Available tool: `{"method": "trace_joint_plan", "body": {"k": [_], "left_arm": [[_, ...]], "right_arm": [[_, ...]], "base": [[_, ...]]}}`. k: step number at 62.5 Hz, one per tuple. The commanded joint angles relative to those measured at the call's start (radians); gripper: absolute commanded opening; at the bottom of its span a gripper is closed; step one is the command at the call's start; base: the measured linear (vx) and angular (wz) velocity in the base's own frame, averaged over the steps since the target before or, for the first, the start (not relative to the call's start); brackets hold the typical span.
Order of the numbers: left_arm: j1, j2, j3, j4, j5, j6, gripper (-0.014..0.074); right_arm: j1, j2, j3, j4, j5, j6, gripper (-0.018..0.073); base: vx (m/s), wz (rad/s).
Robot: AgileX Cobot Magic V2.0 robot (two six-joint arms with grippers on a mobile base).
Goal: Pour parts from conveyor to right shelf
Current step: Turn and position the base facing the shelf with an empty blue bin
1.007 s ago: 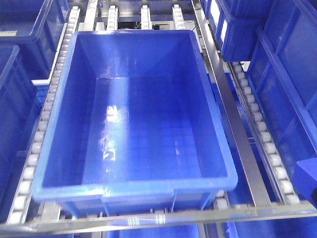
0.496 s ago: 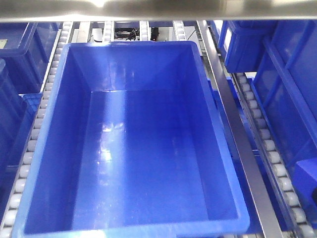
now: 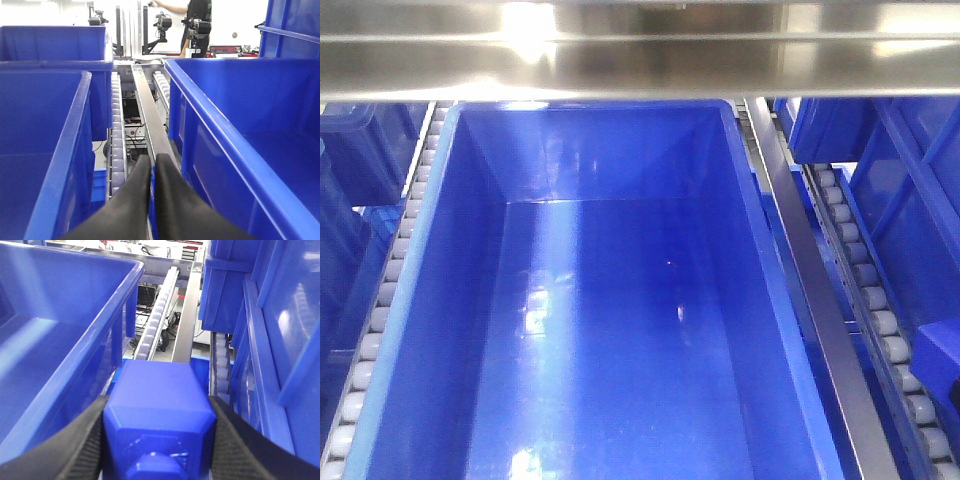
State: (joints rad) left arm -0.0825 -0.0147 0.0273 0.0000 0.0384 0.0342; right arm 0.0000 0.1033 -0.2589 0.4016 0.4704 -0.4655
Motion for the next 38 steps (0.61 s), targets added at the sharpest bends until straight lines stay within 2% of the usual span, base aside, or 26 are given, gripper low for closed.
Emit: {"method": "trace_joint_plan", "body": {"k": [1,38], "left_arm": [[-0.004,-0.011,0.030,0.000,-0.072,-0.009,-0.0006],[-0.004,-0.011,0.030,0.000,-0.072,-0.009,-0.0006]], "right_arm": [[-0.004,0.012,-0.029,0.012,-0.074,-0.009,-0.0010],[-0.004,0.012,-0.029,0.012,-0.074,-0.009,-0.0010]], "base": [[0.06,-0.01],[0.05,0.00]]}}
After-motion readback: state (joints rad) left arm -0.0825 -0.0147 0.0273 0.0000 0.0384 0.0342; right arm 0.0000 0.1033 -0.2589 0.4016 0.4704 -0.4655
